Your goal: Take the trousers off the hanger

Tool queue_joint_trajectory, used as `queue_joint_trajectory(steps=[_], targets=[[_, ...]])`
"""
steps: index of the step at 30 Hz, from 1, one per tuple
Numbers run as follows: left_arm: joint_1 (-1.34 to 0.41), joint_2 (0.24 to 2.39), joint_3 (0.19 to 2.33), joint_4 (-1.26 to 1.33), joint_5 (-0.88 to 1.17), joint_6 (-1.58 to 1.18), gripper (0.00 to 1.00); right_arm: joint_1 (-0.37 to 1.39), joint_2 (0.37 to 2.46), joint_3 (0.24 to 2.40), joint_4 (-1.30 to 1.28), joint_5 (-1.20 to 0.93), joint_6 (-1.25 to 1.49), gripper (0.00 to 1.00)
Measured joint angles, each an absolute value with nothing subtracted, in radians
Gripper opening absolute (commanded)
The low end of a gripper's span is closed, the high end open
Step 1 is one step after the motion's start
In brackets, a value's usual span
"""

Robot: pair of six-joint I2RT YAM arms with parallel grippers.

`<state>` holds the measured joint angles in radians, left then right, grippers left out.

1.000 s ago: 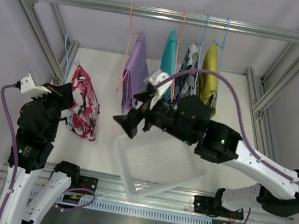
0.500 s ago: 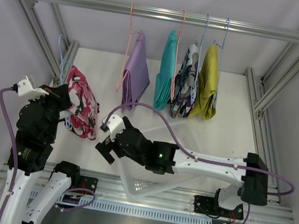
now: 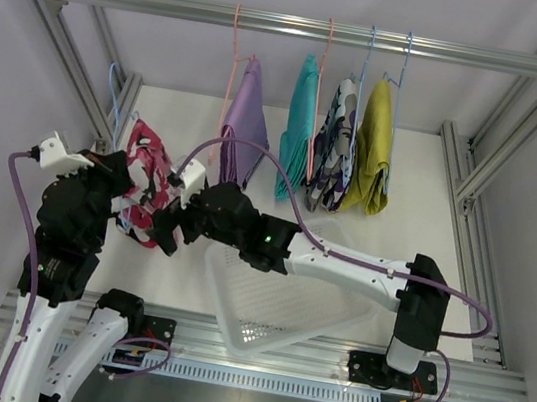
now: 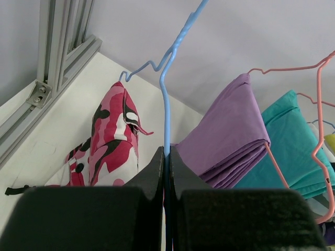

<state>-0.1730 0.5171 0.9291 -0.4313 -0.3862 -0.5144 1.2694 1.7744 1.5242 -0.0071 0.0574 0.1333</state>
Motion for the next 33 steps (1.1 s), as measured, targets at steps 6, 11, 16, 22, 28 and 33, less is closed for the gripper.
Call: queue_joint_trajectory(steps=[6,11,16,22,28,33], targets=[[-0.175,0.525,0.929,-0.431,-0.386,-0.514,0.01,1.196,1.83,1.614,0.043,-0.079,0.168,0.99],[-0.176,0.53,0.929,-0.431,-0.385,-0.514,0.0,1.13,1.9,1.629,0.059,-0.184,0.202,0.99],[-0.176,0.536,0.928,-0.431,-0.384,-0.514,0.0,1.106,1.978,1.666,0.057,-0.249,0.213,0.99],[-0.176,0.547,0.928,-0.431,-0.381,-0.514,0.0,1.105,2.012,1.711,0.054,-0.32,0.217,1.0],[-0.176,0.553,0.928,-0.431,-0.379,-0.514,0.01,1.104,2.014,1.731,0.06,-0.353,0.216,0.99],[-0.176,0.556,0.928,-0.431,-0.371,-0.514,0.0,1.103,2.056,1.797,0.051,-0.326,0.209,0.99]])
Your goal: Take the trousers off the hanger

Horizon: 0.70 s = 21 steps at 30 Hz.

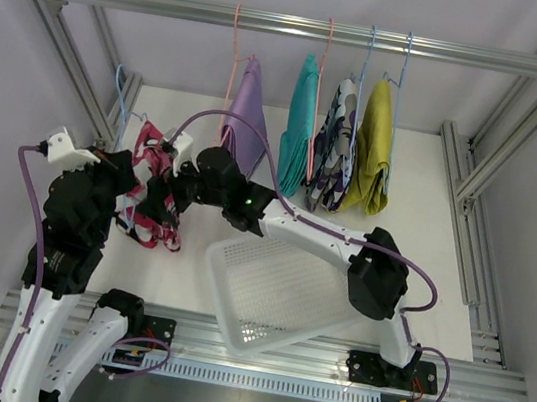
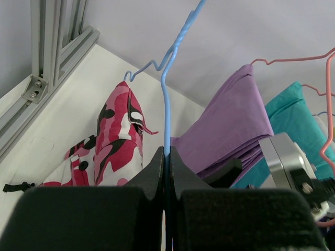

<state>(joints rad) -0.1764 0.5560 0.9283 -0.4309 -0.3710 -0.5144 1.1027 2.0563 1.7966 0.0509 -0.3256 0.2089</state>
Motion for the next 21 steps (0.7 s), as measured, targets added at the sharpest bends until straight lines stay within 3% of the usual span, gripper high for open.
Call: queue_joint_trajectory(steps=[12,15,18,21], targets=[[-0.176,0.562,0.928,-0.431,-0.357,-0.514,0.01,1.075,2.155,1.903,0.025,-0.187,0.207,0.95],[-0.176,0.565,0.928,-0.431,-0.347,-0.514,0.0,1.053,2.156,1.902,0.028,-0.169,0.209,0.87],[-0.176,0.566,0.928,-0.431,-0.335,-0.514,0.0,1.029,2.156,1.901,0.036,-0.162,0.21,0.66],[-0.176,0.57,0.928,-0.431,-0.33,-0.514,0.01,1.016,2.157,1.895,0.047,-0.168,0.22,0.55]])
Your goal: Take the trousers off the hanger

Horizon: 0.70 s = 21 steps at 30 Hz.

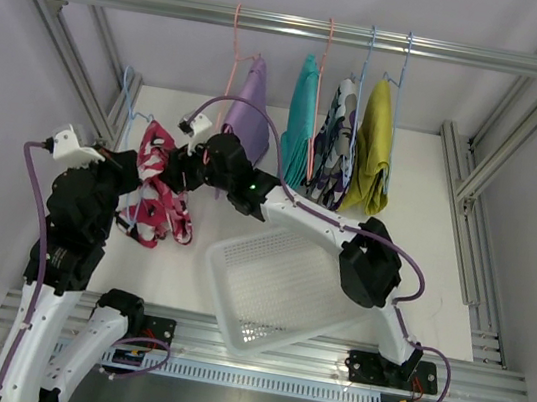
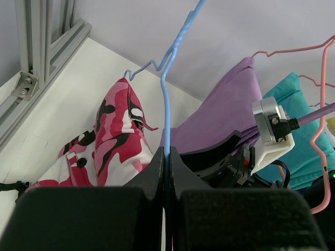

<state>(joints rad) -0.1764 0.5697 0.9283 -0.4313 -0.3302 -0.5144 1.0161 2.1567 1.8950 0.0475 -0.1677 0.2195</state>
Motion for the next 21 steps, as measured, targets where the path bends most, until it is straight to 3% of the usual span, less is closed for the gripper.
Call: queue_joint_trajectory(steps=[2,6,17,20,21], targets=[[-0.176,0.572,0.928,-0.431,-0.327,-0.514,0.01,1.014,2.158,1.891,0.058,-0.178,0.226,0.55],[-0.176,0.576,0.928,-0.43,-0.325,-0.514,0.01,1.007,2.168,1.887,0.092,-0.229,0.245,0.64],[-0.176,0.577,0.928,-0.43,-0.308,-0.514,0.0,0.993,2.17,1.857,0.158,-0.344,0.305,0.63],[-0.176,0.577,0.928,-0.43,-0.307,-0.514,0.0,0.997,2.172,1.855,0.174,-0.352,0.321,0.38],[-0.176,0.578,0.928,-0.43,-0.307,-0.514,0.0,1.0,2.175,1.855,0.181,-0.355,0.331,0.23]])
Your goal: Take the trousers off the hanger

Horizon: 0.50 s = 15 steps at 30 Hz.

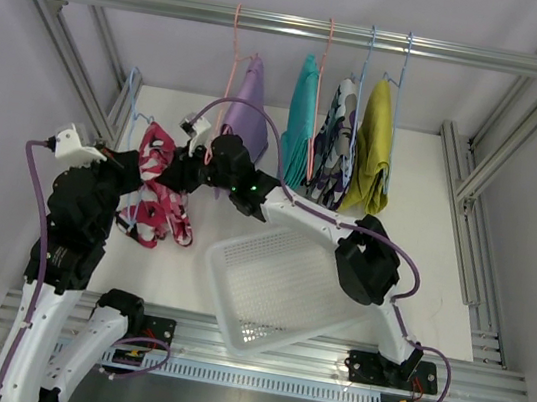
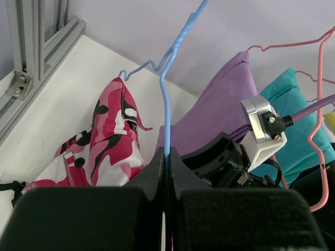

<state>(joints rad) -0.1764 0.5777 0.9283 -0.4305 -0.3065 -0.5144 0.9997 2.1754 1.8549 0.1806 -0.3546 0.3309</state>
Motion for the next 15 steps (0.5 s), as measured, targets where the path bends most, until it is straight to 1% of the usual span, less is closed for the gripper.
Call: queue_joint_trajectory(steps=[2,3,9,15], targets=[[-0.176,0.58,0.928,-0.43,-0.306,-0.514,0.0,1.003,2.182,1.855,0.194,-0.356,0.339,0.06],[-0.176,0.58,0.928,-0.43,-0.304,-0.515,0.0,1.006,2.185,1.855,0.197,-0.353,0.345,0.0],[-0.176,0.583,0.928,-0.431,-0.301,-0.515,0.01,1.022,2.187,1.864,0.171,-0.311,0.353,0.0],[-0.176,0.608,0.929,-0.432,-0.307,-0.517,0.0,1.071,2.18,1.961,0.006,-0.173,0.307,0.0]])
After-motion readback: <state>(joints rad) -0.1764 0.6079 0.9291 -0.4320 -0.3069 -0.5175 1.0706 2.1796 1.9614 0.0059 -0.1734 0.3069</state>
